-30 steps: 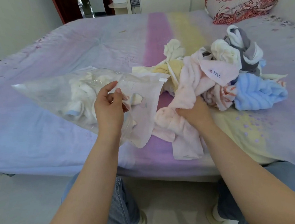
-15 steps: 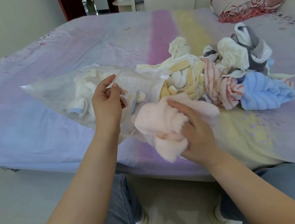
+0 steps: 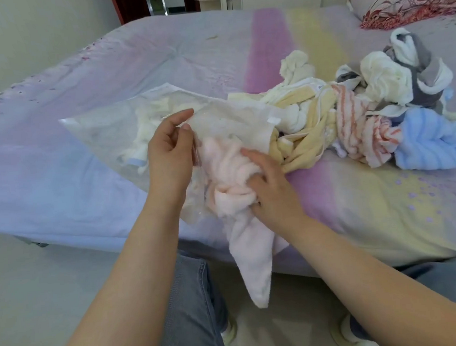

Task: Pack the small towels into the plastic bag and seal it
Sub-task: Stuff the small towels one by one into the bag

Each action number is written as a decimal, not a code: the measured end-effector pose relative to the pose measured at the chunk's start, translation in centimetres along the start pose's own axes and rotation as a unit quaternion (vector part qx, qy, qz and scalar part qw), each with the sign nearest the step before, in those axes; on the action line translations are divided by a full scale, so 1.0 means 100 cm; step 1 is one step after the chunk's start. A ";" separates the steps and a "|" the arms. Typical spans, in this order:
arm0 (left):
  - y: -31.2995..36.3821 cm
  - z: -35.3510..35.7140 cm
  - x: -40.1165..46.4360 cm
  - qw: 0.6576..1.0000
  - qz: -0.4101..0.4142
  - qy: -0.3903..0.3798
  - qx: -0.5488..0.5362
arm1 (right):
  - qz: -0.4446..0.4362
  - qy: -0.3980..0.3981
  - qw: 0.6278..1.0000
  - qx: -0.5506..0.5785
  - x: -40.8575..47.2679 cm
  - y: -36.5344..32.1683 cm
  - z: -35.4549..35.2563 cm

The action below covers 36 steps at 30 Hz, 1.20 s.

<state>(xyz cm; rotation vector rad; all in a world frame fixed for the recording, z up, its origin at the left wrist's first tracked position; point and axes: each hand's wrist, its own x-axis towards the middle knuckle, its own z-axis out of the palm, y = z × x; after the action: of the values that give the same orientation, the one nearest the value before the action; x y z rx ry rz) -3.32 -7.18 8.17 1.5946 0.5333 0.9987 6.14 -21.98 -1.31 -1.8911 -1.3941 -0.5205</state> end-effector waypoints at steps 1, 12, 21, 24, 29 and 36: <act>0.001 -0.004 0.000 1.000 0.006 -0.001 -0.001 | 0.009 -0.095 0.995 -0.041 0.000 0.008 0.005; -0.010 0.000 -0.016 0.992 -0.057 -0.106 0.040 | 0.285 -0.224 0.932 -0.004 0.056 -0.006 0.021; -0.020 -0.013 -0.016 0.995 -0.083 -0.056 0.018 | 0.256 -0.081 0.963 0.033 -0.010 -0.026 0.003; -0.023 -0.007 -0.018 0.995 -0.081 -0.059 0.024 | 0.313 -0.215 0.922 -0.075 -0.037 -0.034 -0.002; -0.025 0.000 -0.023 0.996 -0.058 -0.056 0.042 | 0.324 -0.242 0.912 -0.070 -0.031 -0.027 0.013; -0.017 -0.016 -0.028 0.992 -0.026 -0.055 0.115 | 0.264 -0.275 0.914 0.139 0.060 -0.029 0.000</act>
<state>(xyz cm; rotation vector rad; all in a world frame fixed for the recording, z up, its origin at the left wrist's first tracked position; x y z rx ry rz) -5.84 -8.04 5.71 1.8183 0.6290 0.8282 5.39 -17.61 3.70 -2.1356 -1.1156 0.4895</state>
